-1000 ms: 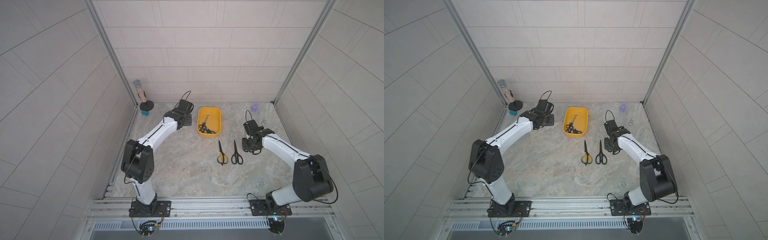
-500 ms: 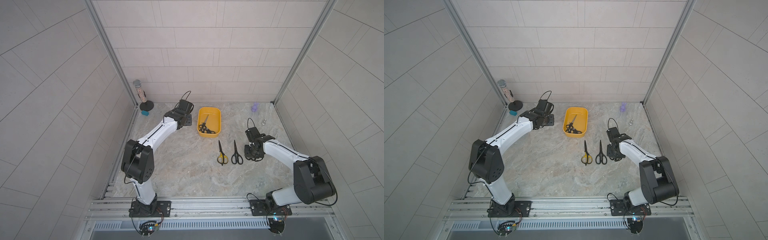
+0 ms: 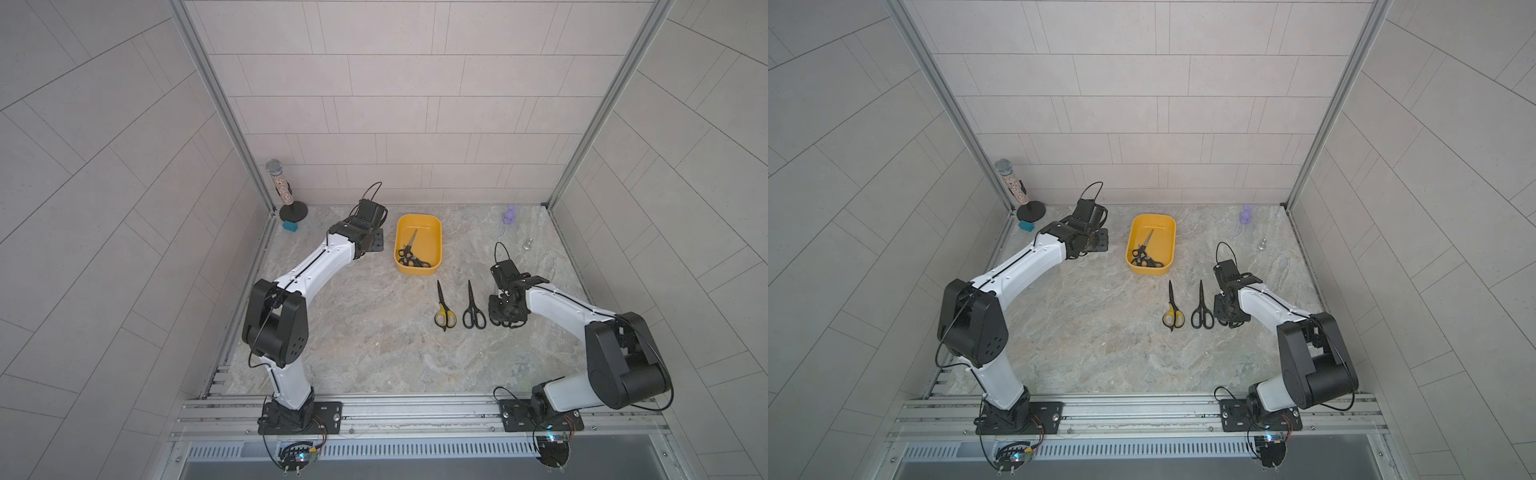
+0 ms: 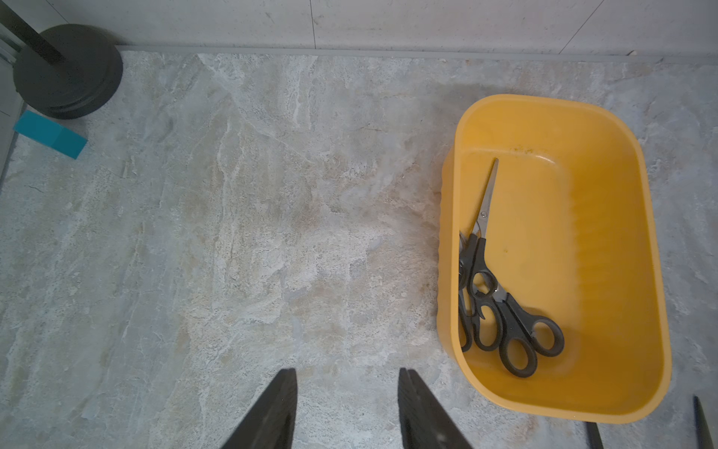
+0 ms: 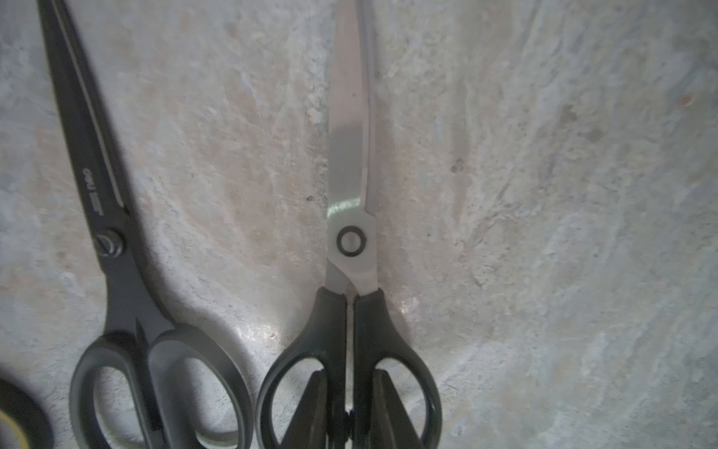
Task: Take the scissors out of the storage box
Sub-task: Place the scissors at the center of the board.
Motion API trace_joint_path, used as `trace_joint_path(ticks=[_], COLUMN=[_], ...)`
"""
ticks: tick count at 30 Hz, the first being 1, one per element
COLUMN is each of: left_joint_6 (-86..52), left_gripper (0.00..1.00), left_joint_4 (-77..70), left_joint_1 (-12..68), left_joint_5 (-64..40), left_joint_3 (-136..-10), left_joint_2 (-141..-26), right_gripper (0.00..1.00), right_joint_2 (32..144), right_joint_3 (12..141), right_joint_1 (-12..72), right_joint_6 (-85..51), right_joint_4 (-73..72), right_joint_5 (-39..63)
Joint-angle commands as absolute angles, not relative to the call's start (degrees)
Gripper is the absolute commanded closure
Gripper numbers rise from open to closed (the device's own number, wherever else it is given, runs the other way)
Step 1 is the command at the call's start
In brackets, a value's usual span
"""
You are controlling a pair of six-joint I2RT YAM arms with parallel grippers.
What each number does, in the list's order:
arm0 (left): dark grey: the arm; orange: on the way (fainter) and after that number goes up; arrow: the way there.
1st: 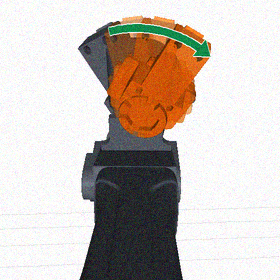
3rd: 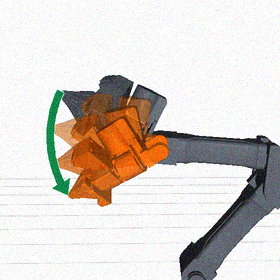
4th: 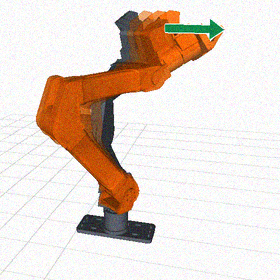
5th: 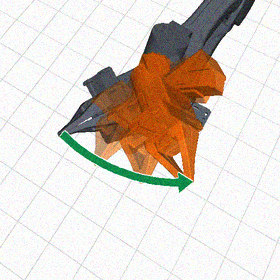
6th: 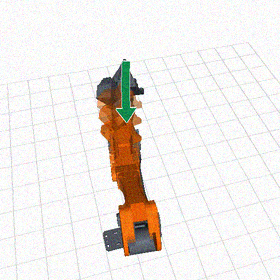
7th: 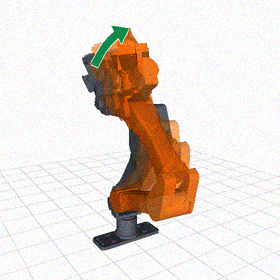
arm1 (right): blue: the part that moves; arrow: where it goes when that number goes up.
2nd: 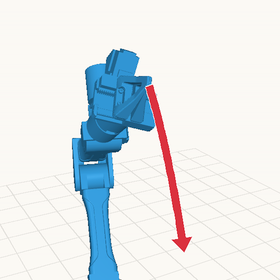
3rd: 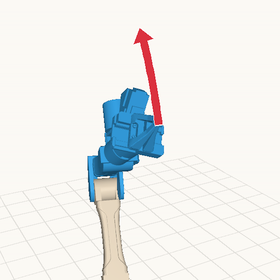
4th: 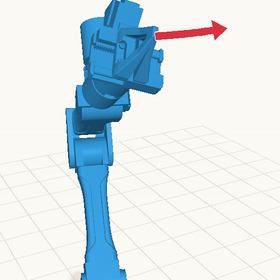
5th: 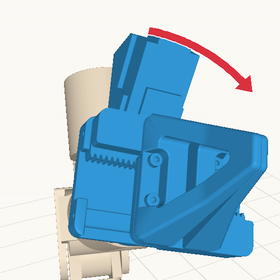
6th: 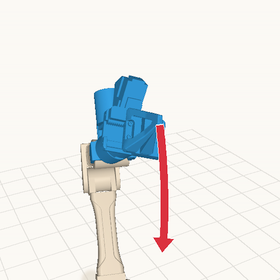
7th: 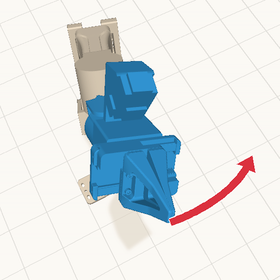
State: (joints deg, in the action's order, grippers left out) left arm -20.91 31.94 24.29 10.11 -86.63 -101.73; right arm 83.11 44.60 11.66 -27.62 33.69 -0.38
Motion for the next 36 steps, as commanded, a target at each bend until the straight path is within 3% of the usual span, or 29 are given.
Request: trace_joint_path(ticks=[1, 17, 21, 26, 31, 36], left_joint_6=[-20.21, -19.81, -19.9, -19.81, -19.69, -19.72], left_gripper=[0.51, 0.51, 0.51, 0.51, 0.51, 0.51], left_joint_4=[32.26, 32.61, 32.44, 32.44, 32.69, 32.87], left_joint_1=[24.57, 24.56, 24.53, 24.44, 24.48, 24.44], left_joint_5=[10.28, 10.55, 10.55, 10.61, 10.8, 10.79], left_joint_3=[-86.79, -87.54, -87.44, -87.45, -87.78, -88.07], left_joint_2=[-100.64, -100.53, -100.5, -100.37, -100.3, -100.2], right_gripper=[1.0, 1.0, 0.86, 0.8, 0.65, 0.59], right_joint_2=[84.14, 85.97, 85.87, 85.68, 82.1, 80.62], right_joint_3=[44.47, 43.35, 43.29, 43.85, 46.88, 53.45], right_joint_1=[11.51, 11.44, 11.43, 11.44, 11.43, 11.69], right_joint_6=[-27.58, -28.82, -28.99, -28.75, -28.2, -26.3], right_joint_4=[33.4, 34.37, 34.25, 34.66, 37.06, 40.73], right_joint_5=[-0.21, 0.52, 0.22, 0.0, -1.93, -1.66])
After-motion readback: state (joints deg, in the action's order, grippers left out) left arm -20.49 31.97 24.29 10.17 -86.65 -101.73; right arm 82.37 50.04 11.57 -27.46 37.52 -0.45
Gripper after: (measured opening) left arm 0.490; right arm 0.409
